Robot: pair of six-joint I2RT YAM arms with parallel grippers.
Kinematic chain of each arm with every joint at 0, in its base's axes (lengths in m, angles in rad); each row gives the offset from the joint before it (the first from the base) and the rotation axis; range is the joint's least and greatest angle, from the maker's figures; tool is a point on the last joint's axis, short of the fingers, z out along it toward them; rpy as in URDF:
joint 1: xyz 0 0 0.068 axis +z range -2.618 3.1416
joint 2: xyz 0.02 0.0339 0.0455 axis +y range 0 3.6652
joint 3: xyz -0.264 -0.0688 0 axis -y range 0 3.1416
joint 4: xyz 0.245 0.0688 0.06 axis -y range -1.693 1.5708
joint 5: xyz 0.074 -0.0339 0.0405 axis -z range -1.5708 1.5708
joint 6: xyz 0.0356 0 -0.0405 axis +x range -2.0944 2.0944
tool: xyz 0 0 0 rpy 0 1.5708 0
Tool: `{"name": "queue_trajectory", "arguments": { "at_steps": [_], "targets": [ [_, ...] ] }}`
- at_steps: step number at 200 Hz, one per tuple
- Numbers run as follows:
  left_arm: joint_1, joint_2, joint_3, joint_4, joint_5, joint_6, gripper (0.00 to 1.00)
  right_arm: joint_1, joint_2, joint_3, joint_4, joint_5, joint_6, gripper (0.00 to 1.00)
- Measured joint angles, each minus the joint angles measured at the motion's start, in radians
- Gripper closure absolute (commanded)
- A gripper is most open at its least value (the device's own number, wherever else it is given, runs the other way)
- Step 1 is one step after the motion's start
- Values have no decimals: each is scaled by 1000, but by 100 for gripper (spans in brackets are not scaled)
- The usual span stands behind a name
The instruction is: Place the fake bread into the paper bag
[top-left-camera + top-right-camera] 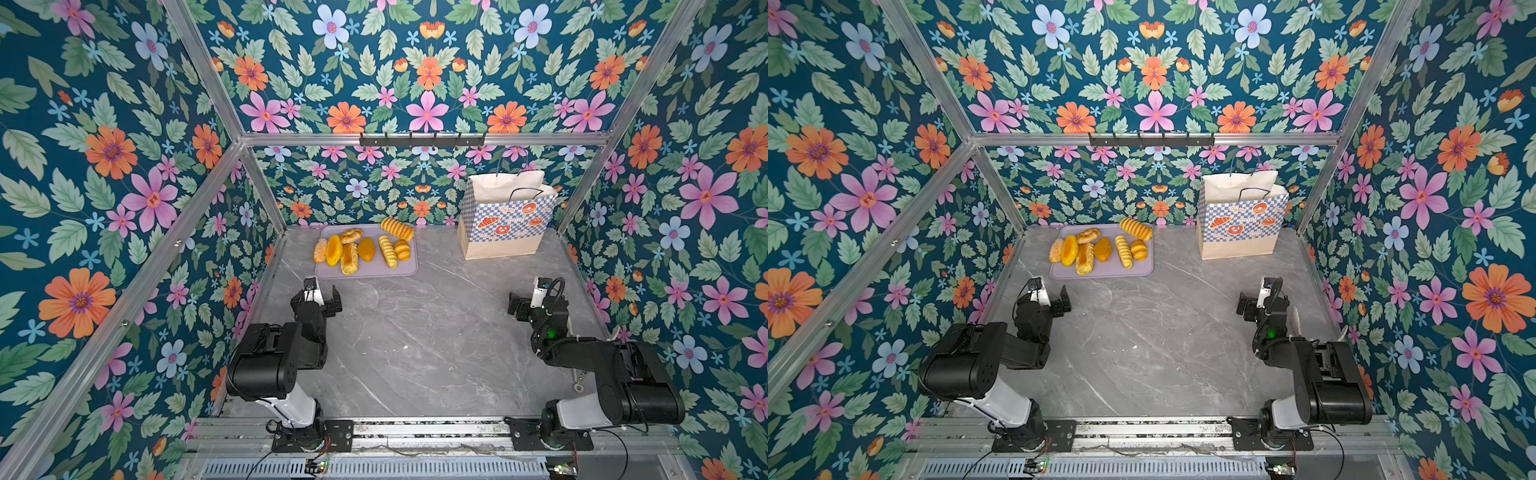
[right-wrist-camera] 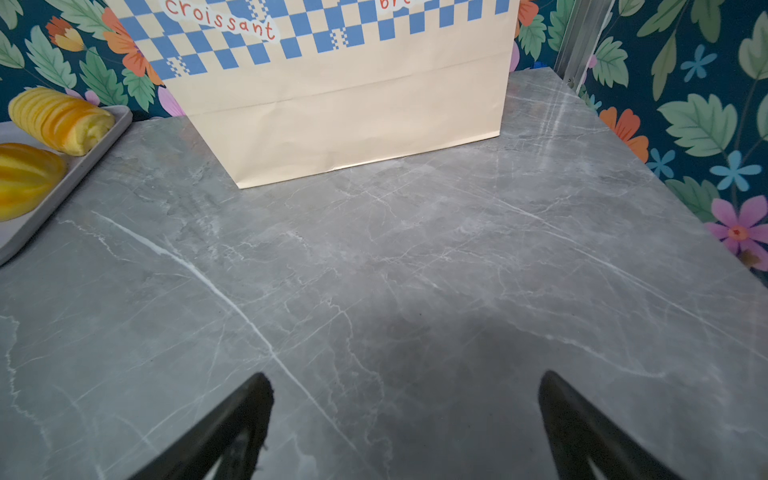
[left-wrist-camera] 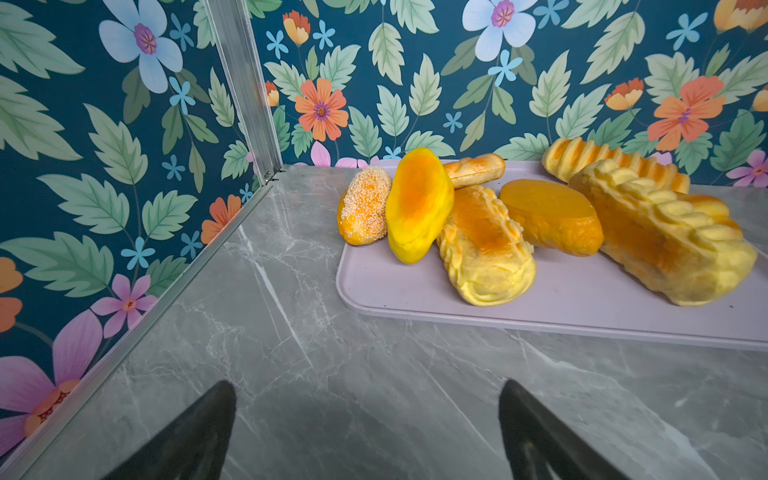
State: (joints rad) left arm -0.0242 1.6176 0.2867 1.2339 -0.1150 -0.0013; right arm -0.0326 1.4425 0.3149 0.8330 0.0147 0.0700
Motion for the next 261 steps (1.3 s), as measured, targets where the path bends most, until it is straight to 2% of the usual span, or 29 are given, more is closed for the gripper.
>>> {"name": "queue_trajectory", "arguments": {
  "at_steps": [261],
  "targets": [
    [0, -22, 2, -23, -3, 0, 0, 0, -6, 1, -8, 4, 0, 1]
  ]
}}
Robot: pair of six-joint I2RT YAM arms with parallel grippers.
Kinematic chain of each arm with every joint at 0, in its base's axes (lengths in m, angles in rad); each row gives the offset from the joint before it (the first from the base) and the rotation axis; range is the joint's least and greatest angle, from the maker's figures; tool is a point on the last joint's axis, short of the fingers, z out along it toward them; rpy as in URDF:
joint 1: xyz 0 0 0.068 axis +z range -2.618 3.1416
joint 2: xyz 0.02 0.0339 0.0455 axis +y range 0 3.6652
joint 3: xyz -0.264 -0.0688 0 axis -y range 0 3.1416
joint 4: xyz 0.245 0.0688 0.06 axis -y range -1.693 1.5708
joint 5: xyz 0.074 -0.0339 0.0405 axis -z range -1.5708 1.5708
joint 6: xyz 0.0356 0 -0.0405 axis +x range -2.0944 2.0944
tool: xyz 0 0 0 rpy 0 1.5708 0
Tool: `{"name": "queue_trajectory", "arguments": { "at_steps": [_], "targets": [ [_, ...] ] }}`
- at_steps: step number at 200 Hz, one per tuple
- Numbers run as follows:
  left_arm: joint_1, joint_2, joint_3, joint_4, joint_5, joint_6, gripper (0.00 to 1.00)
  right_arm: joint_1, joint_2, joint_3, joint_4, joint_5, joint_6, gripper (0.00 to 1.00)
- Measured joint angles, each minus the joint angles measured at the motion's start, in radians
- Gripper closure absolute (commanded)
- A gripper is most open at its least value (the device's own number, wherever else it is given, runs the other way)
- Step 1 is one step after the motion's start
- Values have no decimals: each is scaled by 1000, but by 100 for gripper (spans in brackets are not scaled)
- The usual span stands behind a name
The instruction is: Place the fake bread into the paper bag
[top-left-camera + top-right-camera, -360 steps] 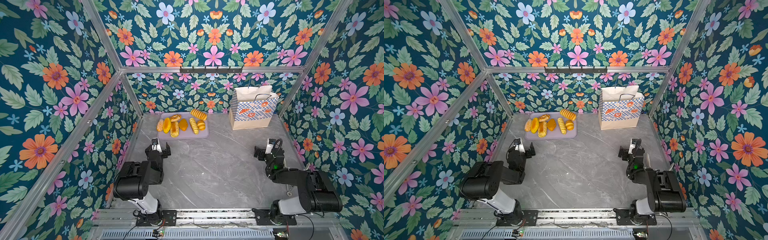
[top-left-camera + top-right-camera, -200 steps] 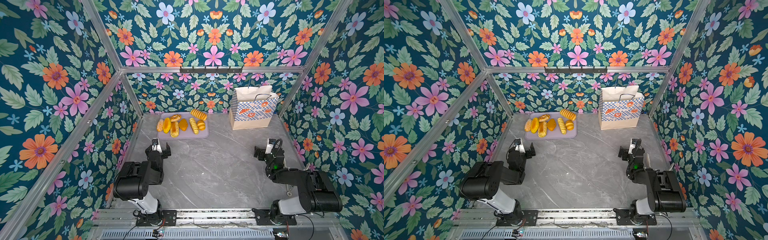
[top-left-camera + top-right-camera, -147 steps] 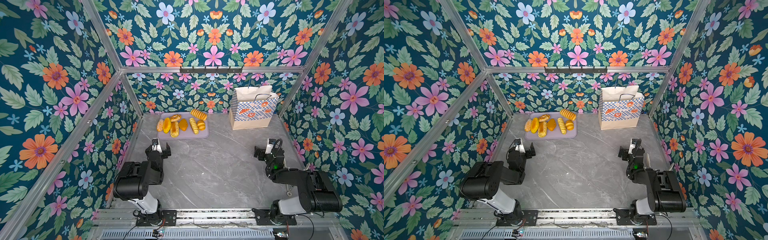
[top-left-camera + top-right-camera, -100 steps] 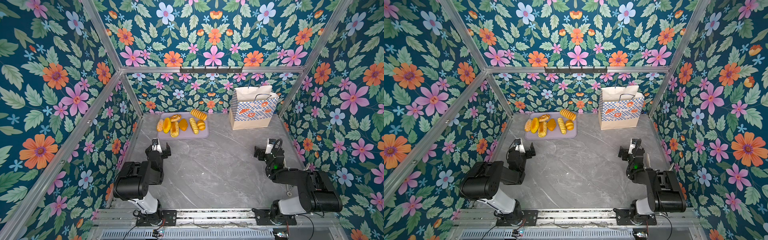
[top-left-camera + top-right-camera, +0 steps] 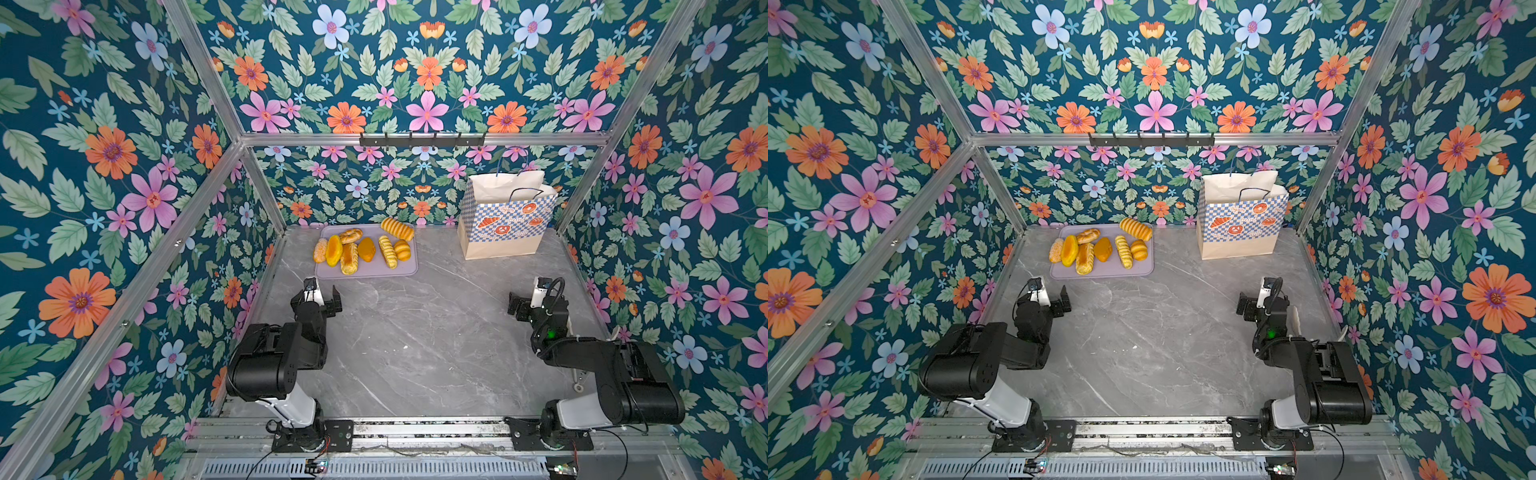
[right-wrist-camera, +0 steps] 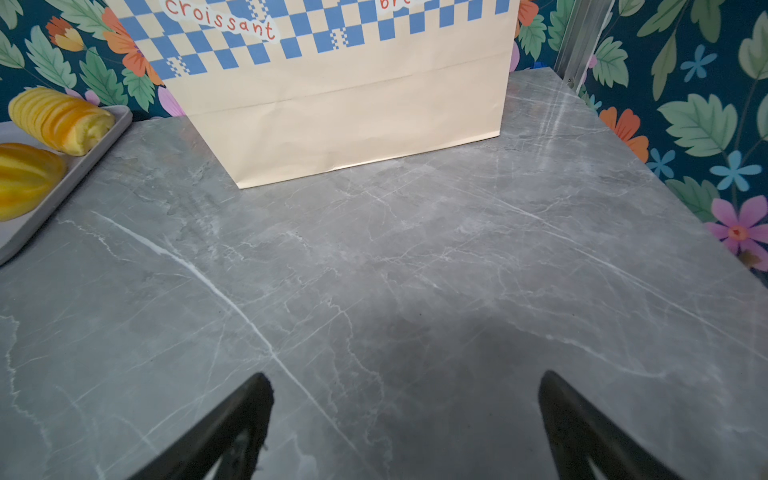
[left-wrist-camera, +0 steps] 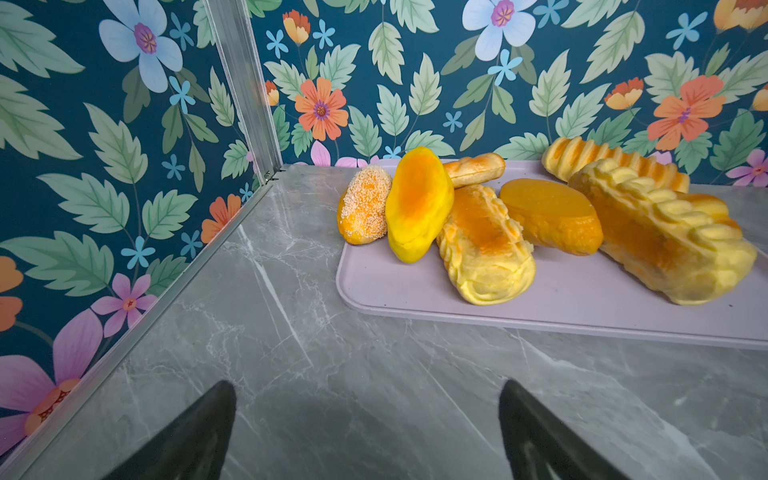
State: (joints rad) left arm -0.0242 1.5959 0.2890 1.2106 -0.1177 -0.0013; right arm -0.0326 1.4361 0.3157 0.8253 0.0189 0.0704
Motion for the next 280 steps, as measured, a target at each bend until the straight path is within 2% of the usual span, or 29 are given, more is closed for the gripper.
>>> {"name": "queue_trajectory", "arguments": {
  "at_steps": [34, 79, 106, 128, 136, 152, 163, 201, 222, 244, 257, 280],
  "targets": [
    [0, -111, 72, -139, -53, -20, 0, 0, -93, 40, -92, 39, 8, 1],
    [0, -355, 122, -357, -129, -68, 0, 0, -370, 124, -351, 97, 72, 1],
    [-1, -496, 260, -600, -170, -165, 0, -1, -531, 251, -624, 145, 214, 1],
    [-1, -583, 362, -796, -156, -253, 0, -5, -560, 449, -894, 146, 328, 1],
    [0, -607, 388, -861, -144, -290, 0, -5, -552, 523, -972, 118, 365, 1],
    [4, -646, 447, -1009, -109, -382, 0, -4, -528, 626, -1086, 18, 411, 23],
    [6, -657, 478, -1079, -59, -420, 0, -4, -493, 697, -1153, -67, 443, 30],
    [-6, -613, 599, -1293, 190, -527, 5, -3, -340, 946, -1299, -249, 541, 33],
    [-92, -599, 609, -1363, 235, -576, 8, -3, -256, 1035, -1320, -306, 617, 33],
    [-285, -568, 618, -1400, 216, -602, 10, 5, -177, 1096, -1324, -325, 715, 35],
    [-418, -533, 638, -1415, 162, -623, 10, 16, -134, 1132, -1323, -323, 766, 35],
    [-587, -460, 677, -1418, 66, -625, 10, 49, -48, 1225, -1313, -294, 835, 34]
  ]
}}
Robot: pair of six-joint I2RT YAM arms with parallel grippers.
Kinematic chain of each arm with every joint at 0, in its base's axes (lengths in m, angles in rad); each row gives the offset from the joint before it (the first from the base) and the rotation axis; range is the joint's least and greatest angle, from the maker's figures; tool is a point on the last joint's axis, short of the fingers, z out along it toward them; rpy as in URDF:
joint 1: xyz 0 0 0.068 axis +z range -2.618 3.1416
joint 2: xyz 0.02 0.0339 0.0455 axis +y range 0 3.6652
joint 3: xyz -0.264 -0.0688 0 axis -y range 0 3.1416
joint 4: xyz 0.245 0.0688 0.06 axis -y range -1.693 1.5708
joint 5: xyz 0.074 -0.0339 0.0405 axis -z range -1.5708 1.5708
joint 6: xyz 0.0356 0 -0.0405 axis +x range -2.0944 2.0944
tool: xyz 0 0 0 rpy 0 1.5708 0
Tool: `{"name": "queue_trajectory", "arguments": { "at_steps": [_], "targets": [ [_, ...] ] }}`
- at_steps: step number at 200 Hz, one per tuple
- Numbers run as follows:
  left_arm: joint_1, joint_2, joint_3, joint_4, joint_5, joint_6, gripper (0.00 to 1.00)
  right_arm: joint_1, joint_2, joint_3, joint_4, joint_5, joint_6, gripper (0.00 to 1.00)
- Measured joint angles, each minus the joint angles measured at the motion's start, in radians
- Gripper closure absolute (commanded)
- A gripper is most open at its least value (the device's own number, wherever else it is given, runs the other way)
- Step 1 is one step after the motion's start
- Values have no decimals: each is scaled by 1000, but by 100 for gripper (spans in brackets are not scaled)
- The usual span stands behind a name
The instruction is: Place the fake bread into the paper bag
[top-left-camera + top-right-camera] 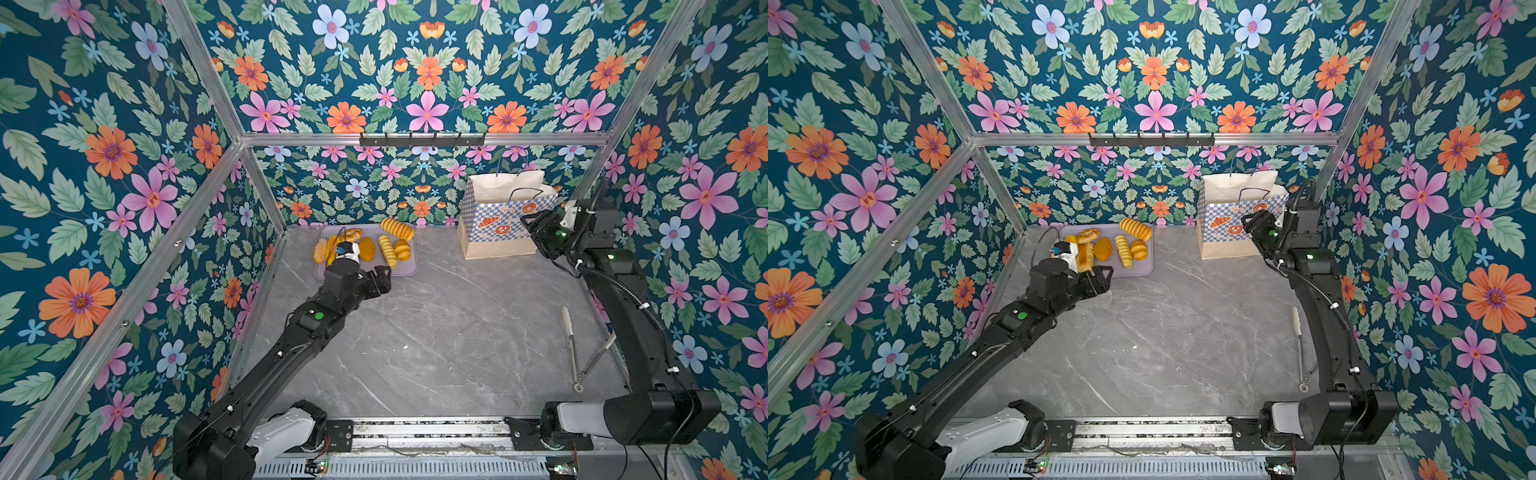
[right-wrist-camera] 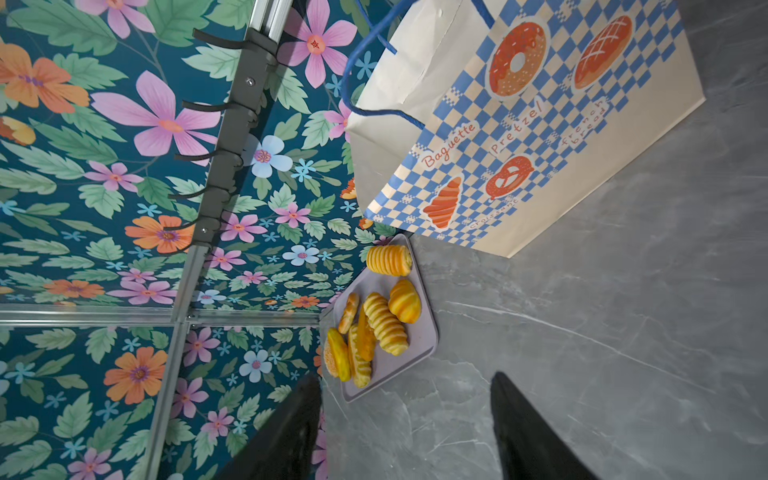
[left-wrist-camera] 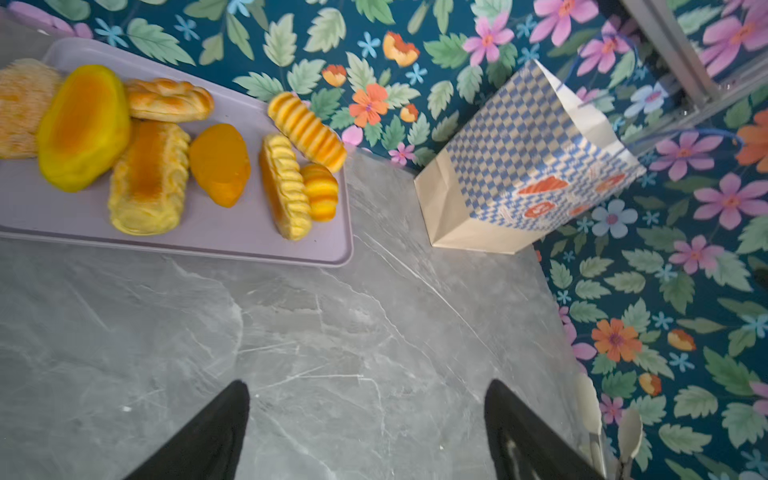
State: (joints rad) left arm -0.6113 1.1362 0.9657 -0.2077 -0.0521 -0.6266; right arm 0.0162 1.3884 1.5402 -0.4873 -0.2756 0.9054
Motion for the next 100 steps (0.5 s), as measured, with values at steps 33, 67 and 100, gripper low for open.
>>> {"name": "queue_trajectory", "arguments": {
  "at_steps": [33, 67, 100],
  "targets": [
    [-115, 105, 20, 6, -81, -10, 10, 68, 133, 153, 11, 45, 55, 28],
    [-130, 145, 34, 15, -119, -21, 10, 88, 254, 267, 7, 105, 111, 29],
    [-131, 140, 45, 29, -159, -1, 9, 93, 401, 398, -29, 148, 149, 34]
  ]
}}
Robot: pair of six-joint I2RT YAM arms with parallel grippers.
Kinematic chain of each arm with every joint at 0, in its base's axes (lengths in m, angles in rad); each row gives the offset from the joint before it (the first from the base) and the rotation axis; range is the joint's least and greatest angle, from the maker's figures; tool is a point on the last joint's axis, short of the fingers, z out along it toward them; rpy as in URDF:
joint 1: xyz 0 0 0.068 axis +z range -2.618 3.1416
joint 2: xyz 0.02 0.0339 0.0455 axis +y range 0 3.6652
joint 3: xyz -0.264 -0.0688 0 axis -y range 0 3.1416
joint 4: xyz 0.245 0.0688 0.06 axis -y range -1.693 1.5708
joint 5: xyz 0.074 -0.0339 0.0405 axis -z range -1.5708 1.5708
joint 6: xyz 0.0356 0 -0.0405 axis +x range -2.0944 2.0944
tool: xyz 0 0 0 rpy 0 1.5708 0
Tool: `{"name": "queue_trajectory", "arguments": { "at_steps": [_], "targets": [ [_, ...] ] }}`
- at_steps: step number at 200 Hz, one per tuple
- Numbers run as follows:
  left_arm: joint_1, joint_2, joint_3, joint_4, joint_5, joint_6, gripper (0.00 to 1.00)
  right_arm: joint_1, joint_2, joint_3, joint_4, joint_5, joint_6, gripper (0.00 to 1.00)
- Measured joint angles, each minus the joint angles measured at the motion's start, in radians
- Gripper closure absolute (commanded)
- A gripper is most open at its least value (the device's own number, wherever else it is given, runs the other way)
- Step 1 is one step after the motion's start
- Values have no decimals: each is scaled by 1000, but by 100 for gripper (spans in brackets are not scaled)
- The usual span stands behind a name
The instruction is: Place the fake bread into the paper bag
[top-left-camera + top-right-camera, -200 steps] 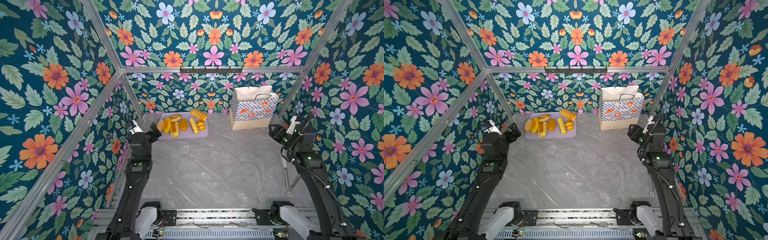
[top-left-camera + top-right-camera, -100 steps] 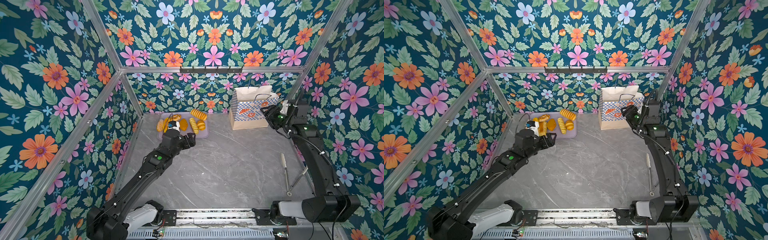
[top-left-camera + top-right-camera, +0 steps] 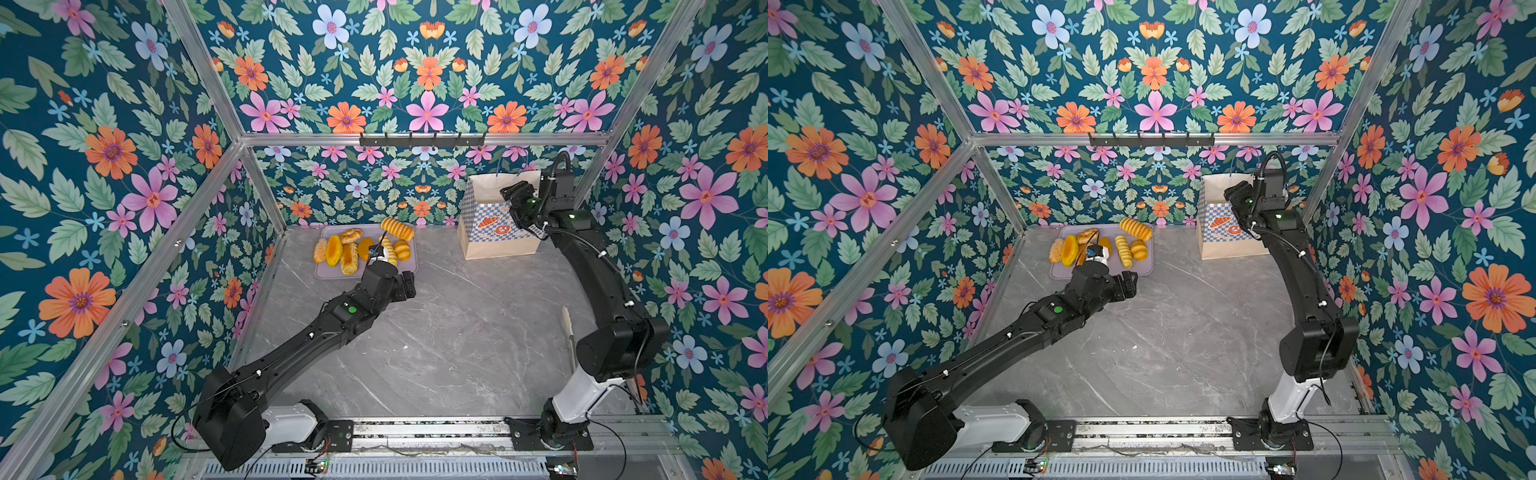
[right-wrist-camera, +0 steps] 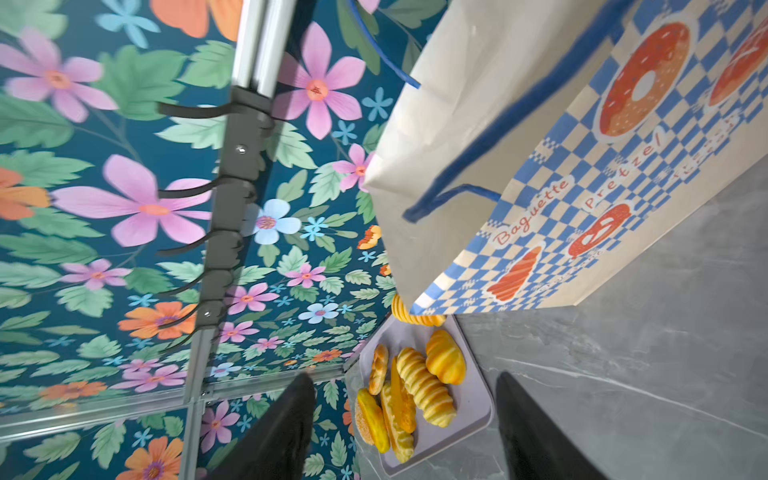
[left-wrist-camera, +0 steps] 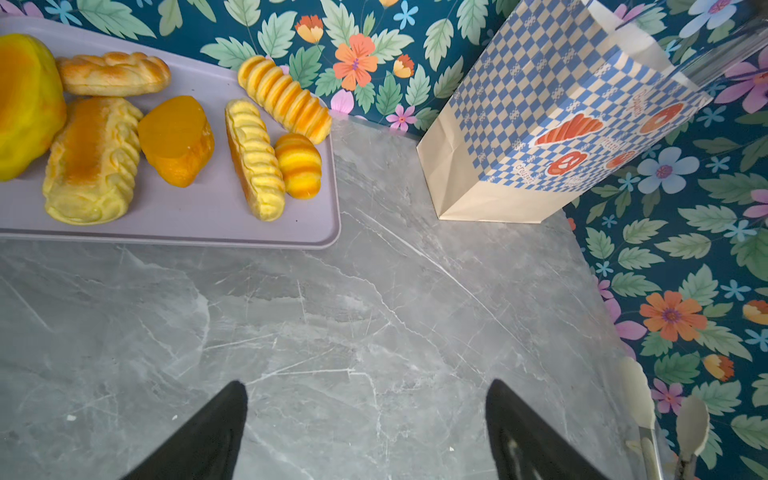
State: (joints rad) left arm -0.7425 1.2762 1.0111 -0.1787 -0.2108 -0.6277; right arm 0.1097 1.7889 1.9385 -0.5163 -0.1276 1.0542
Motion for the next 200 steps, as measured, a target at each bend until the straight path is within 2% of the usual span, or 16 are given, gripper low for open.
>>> {"name": "queue_trajectory", "arguments": {
  "at_steps": [42, 89, 118, 144, 170, 200],
  "targets": [
    [-1, -24, -17, 3, -35, 11, 8, 9, 171, 186, -68, 25, 19, 37],
    [0, -48, -53, -2, -55, 10, 8, 12, 286, 269, -123, 29, 42, 37],
    [1, -64, -64, -6, -64, 10, 7, 11, 332, 297, -144, 45, 47, 52],
    [1, -81, -74, -9, -81, 10, 7, 13, 326, 268, -141, 52, 49, 60],
    [1, -89, -75, -10, -90, 10, 7, 16, 256, 158, -108, 60, 51, 70],
    [1, -96, -71, -14, -96, 6, 7, 19, 156, 19, -76, 77, 53, 76]
  ]
}}
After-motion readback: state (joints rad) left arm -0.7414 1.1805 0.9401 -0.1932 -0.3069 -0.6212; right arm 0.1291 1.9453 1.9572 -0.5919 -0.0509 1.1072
